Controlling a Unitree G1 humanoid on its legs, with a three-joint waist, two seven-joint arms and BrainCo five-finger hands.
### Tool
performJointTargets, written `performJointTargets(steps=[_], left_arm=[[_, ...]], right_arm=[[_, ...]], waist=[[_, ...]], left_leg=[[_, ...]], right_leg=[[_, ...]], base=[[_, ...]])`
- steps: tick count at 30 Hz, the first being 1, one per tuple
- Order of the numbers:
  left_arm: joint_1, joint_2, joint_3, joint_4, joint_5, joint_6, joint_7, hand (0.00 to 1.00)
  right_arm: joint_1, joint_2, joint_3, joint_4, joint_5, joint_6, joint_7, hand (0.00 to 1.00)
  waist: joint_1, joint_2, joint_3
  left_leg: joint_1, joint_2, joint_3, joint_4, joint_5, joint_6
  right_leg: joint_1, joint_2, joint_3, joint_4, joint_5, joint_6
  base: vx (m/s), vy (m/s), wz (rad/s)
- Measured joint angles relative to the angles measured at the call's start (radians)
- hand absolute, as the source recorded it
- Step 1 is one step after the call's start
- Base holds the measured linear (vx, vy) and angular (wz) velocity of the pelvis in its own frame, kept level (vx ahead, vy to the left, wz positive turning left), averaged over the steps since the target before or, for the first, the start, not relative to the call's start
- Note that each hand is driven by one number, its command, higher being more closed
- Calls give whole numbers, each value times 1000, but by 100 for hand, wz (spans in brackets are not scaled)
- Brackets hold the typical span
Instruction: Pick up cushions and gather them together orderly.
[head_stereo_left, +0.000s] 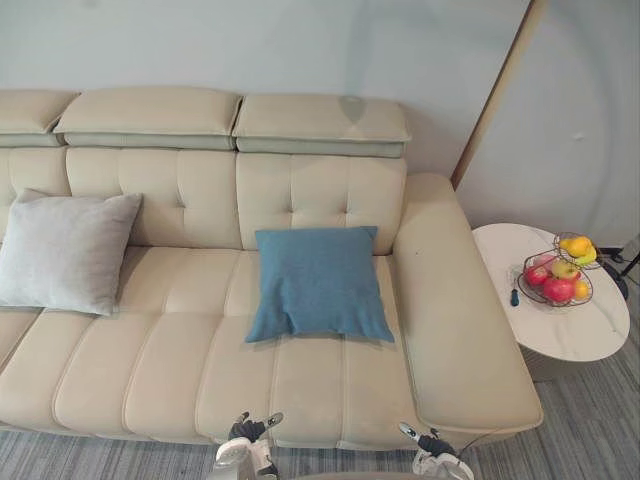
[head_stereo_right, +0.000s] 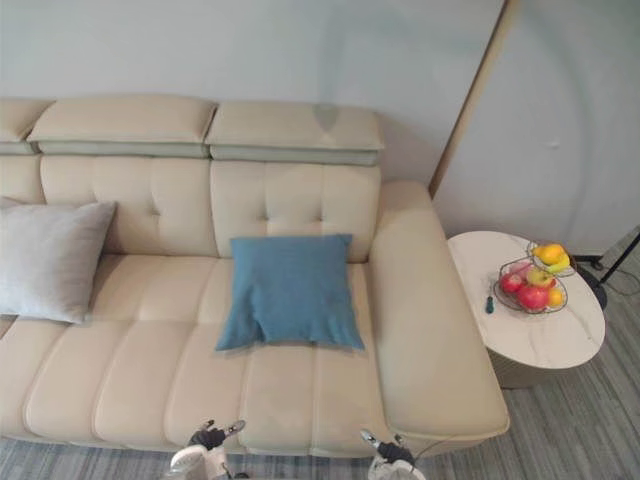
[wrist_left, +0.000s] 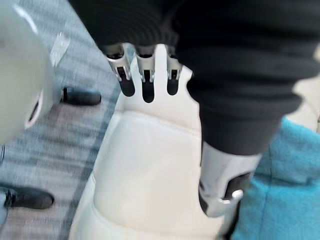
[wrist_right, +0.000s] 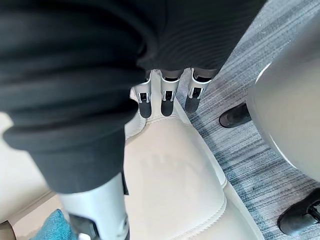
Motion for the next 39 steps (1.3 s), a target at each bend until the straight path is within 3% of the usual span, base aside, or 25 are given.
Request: performJointTargets(steps=[8,12,14,19,22,24,25,26,27,28,30,31,32,33,35,38,39], left_arm=[[-1,-1,10,2,-6,1,-15,0],[-9,-10,23,-22,-8,0,-15,0],[-12,-10,23,-23,-13,0,-15,0],[-25,-1,22,-24,-38,-1,-13,0],[-25,-1,24,-24,-38,-1,-11,0],[-31,-22,25,-29,-39,-1,-9,0],[-40,-22,23,-35,-40,-3,-9,0],[-40,-21,16,-47,-40,-3,-7,0],[-32,-19,17,-57,-40,-4,-6,0],[-28,-15,20,-65,-41,-4,-2,0],[-8,-25,24,-69,-49,-4,11,0],[-12,-21,22,-74,-55,-4,15,0],[-24,-18,22,-73,-68,-3,21,0],[-30,-24,7,-73,-79,-2,28,0],[-22,-23,-10,-73,-85,-3,31,0],[-13,-26,-19,-84,-85,-5,30,0],[-14,-25,-27,-85,-85,-4,20,0]], right_arm=[[-15,-22,1,18,0,5,0,0],[-24,-24,10,15,0,5,-3,0],[-25,-23,16,13,0,5,-3,0],[-50,-18,39,14,-10,17,-3,0],[-74,-17,80,16,-18,20,-3,0],[-77,-21,79,11,-39,19,-5,0],[-77,-20,79,11,-44,19,-5,0],[-74,-18,80,14,-46,17,-4,0],[-72,-15,81,20,-46,17,-4,0],[-72,-7,82,22,-46,17,-3,0],[-95,-11,91,21,-46,17,-4,0],[-111,-9,102,20,-46,18,-5,0],[-127,-8,103,21,-45,18,-5,0],[-140,-14,103,21,-44,18,-10,0],[-125,-14,103,20,-43,19,-19,0],[-107,-20,100,18,-37,18,-23,0],[-100,-29,96,17,-36,17,-29,0]], waist=[[-7,12,12],[-5,5,33],[-11,-5,35],[-7,-26,38],[1,-14,49],[1,9,58],[-3,3,57],[-4,0,55],[2,-4,53],[2,-15,49],[20,12,22],[21,9,35],[22,12,53],[15,40,76],[8,49,82],[5,37,80],[-4,28,87]], left_leg=[[14,9,28,2,-4,-2],[-39,14,-7,170,-122,-4],[-50,8,7,190,-144,-4],[-61,10,98,220,-186,3],[-85,44,136,285,-214,37],[-86,61,114,305,-222,49],[-89,56,100,320,-223,50],[-91,52,58,333,-223,50],[-97,48,41,340,-222,49],[-112,39,21,355,-222,49],[-177,56,-13,352,-203,33],[-213,53,-25,372,-199,28],[-240,54,-36,390,-195,23],[-272,75,-76,399,-171,15],[-278,80,-115,375,-134,-6],[-239,72,-131,243,-32,-19],[-247,73,-128,296,-64,2]], right_leg=[[-4,9,31,16,0,-4],[-71,4,116,76,-15,-1],[-94,1,146,75,-9,4],[-154,20,251,47,60,-2],[-212,55,177,73,135,-46],[-226,48,152,150,88,-38],[-254,35,132,310,-2,-48],[-255,20,121,450,-60,-29],[-258,6,120,494,-79,-19],[-262,3,127,498,-85,-10],[-232,22,141,375,-107,12],[-239,12,133,352,-129,17],[-237,13,119,327,-146,6],[-236,33,84,310,-128,-15],[-238,45,45,319,-125,-27],[-260,38,8,327,-117,-67],[-270,32,-6,332,-106,-84]], base=[[-8,-2,-11],[-47,29,-51],[-23,67,-58],[7,58,-79],[-2,6,-100],[-19,-7,-29],[66,-58,68],[61,-69,92],[38,-95,92],[-60,-118,60],[-72,-192,31],[-74,-175,19],[-202,-214,41],[-201,-187,43],[-159,-143,53],[-202,-160,33],[-122,-77,19]])
